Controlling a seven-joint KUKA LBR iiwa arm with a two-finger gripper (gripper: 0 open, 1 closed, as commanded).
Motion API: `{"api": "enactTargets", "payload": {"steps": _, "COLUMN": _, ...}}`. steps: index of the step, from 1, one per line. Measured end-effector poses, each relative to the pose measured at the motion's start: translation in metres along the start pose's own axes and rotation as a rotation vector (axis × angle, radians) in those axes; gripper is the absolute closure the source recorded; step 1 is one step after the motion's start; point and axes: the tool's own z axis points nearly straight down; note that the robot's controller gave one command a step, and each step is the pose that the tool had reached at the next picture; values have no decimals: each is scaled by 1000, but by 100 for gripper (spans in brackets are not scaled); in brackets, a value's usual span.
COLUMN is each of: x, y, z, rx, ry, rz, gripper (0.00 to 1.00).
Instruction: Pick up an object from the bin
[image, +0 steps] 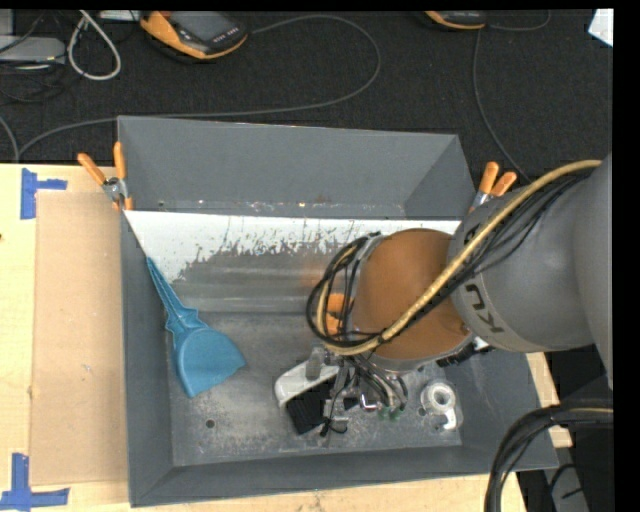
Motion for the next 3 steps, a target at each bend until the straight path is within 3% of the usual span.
{"api": "enactTargets", "payload": {"steps": 1, "x": -2, "y": -1, "z": -3, "rx": -1, "ry": -6, "rz": 5, "gripper": 0}}
{"api": "enactTargets", "payload": {"steps": 2, "x": -33, "y": -40, "z": 57, "rx": -1, "ry": -8, "rz": -98, "gripper": 0}}
{"api": "enactTargets", "payload": {"steps": 3, "x": -39, "y": -34, "z": 58, "rx": -2, "ry": -10, "rz": -113, "gripper": 0}}
